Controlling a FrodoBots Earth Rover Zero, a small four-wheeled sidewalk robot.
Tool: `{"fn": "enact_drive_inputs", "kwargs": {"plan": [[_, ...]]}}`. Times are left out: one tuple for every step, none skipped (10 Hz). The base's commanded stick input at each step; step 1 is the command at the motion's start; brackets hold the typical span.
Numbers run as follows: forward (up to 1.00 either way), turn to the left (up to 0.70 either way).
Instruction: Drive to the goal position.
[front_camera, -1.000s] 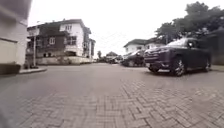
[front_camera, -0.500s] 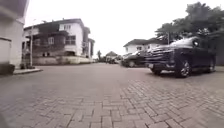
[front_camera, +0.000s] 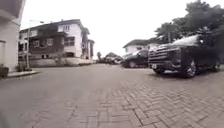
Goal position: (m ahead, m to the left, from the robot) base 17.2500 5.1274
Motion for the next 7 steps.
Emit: {"fn": "enact_drive_inputs", "kwargs": {"plan": [[0.70, 0.00], [0.70, 0.00], [0.70, 0.00], [0.70, 0.00], [0.70, 0.00], [0.70, 0.00], [0.70, 0.00]]}}
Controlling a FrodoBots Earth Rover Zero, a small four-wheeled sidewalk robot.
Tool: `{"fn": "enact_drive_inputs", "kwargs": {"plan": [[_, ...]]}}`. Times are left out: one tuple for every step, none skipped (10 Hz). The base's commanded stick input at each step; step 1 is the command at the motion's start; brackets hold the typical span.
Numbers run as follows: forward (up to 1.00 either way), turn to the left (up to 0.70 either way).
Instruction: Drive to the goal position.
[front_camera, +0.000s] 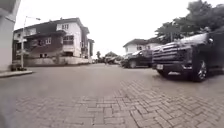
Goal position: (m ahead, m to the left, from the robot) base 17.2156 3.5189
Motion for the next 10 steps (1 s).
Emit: {"fn": "enact_drive_inputs", "kwargs": {"plan": [[0.70, 0.00], [0.70, 0.00], [0.70, 0.00], [0.70, 0.00], [0.70, 0.00], [0.70, 0.00], [0.70, 0.00], [0.70, 0.00], [0.70, 0.00], [0.70, 0.00]]}}
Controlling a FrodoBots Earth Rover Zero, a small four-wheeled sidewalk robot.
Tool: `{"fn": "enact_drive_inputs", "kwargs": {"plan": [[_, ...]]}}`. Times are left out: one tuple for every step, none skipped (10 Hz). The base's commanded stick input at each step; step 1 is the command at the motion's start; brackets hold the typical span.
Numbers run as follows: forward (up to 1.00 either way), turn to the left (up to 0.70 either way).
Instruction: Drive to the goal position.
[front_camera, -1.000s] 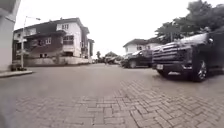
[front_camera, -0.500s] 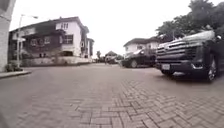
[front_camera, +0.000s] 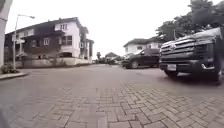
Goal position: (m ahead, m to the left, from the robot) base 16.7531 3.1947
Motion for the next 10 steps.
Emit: {"fn": "enact_drive_inputs", "kwargs": {"plan": [[0.70, 0.00], [0.70, 0.00], [0.70, 0.00], [0.70, 0.00], [0.70, 0.00], [0.70, 0.00], [0.70, 0.00], [0.70, 0.00], [0.70, 0.00], [0.70, 0.00]]}}
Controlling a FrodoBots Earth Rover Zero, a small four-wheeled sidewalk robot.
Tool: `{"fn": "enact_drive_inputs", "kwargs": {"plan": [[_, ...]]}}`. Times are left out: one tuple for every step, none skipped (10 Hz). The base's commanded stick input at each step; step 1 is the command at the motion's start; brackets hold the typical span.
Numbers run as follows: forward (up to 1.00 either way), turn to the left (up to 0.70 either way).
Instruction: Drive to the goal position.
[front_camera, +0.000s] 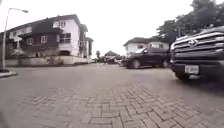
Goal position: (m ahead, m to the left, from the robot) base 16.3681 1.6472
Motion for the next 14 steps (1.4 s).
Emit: {"fn": "enact_drive_inputs", "kwargs": {"plan": [[0.70, 0.00], [0.70, 0.00], [0.70, 0.00], [0.70, 0.00], [0.70, 0.00], [0.70, 0.00], [0.70, 0.00], [0.70, 0.00], [0.70, 0.00], [0.70, 0.00], [0.70, 0.00], [0.70, 0.00], [0.70, 0.00], [0.70, 0.00]]}}
